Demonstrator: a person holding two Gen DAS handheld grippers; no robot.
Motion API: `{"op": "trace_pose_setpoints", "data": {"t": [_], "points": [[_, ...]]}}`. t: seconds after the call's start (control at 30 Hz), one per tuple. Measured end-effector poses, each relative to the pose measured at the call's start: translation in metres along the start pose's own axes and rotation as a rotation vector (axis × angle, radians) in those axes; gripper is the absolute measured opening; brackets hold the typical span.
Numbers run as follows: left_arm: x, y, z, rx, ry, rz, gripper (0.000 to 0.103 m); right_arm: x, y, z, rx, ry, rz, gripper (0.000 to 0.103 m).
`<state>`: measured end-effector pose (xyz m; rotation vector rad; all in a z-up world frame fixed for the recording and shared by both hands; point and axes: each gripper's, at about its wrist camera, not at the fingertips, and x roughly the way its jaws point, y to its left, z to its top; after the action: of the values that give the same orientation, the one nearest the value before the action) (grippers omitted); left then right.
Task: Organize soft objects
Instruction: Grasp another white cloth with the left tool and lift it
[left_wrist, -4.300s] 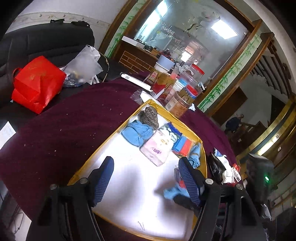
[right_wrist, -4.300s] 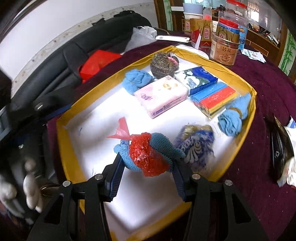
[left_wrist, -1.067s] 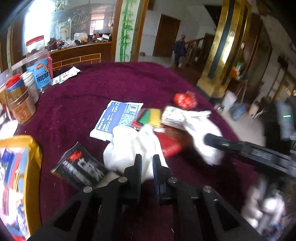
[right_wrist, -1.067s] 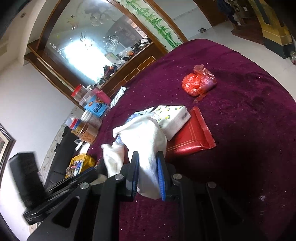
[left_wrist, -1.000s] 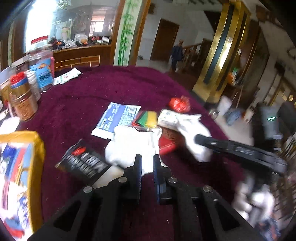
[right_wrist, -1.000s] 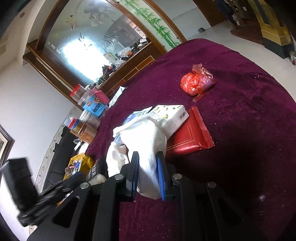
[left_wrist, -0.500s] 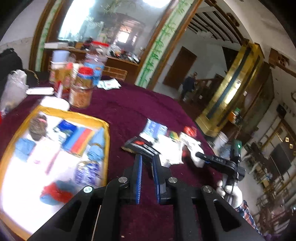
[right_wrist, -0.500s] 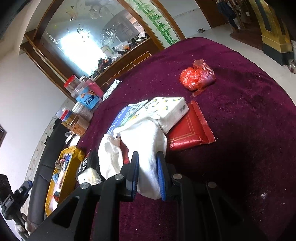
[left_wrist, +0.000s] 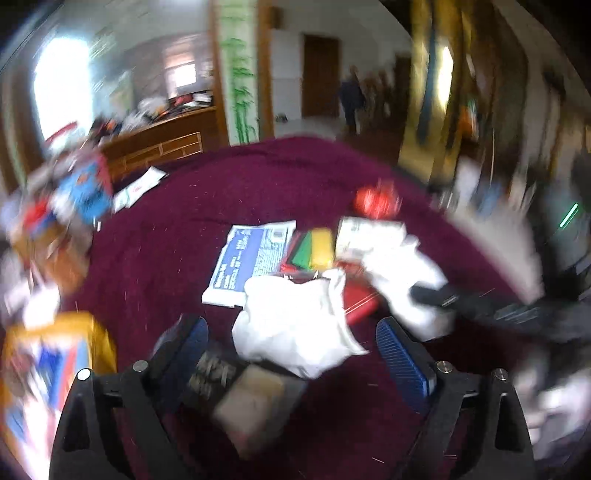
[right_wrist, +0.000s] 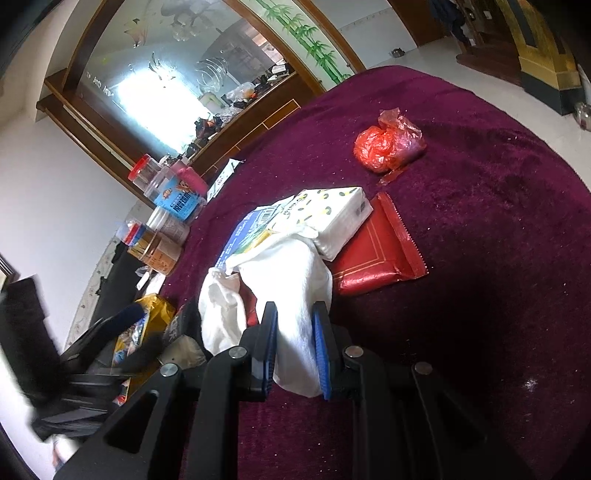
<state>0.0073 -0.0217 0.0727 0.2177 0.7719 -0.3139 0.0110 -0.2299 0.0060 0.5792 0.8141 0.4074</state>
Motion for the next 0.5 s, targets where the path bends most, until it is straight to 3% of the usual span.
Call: {"op": "trace_pose_setpoints", "data": {"t": [0.1,0.17,0.23,0.27,0.3,0.33,0.5], "points": [[0.04,-0.008,-0.001,0.096,0.071,0.1,0.094,0.0,0.001,0.001,0.003,0.003,0.016,0.019],[0.054,0.001,-0.004,0.063,0.107,0.071,0.093,0.0,0.002,0.001,-0.001,0.006,0.022,0.019],[0.062,0.013,-0.009,-0.033,0.158,-0.067,0.046,0.001,0.005,0.001,-0.007,0.009,0.021,0.019],[0.061,0.015,-0.01,-0.048,0.161,-0.087,0.037,0.002,0.005,0.0,-0.009,0.011,0.017,0.019],[0.057,0.015,-0.01,-0.042,0.154,-0.075,0.016,0.002,0.006,0.0,-0.01,0.013,0.016,0.019],[0.053,0.015,-0.009,-0.04,0.152,-0.087,0.012,0.003,0.006,0.001,-0.011,0.014,0.015,0.019],[0.025,0.024,-0.012,-0.116,0.087,-0.146,0.01,0.001,0.007,0.0,-0.023,0.002,-0.006,0.019]]}}
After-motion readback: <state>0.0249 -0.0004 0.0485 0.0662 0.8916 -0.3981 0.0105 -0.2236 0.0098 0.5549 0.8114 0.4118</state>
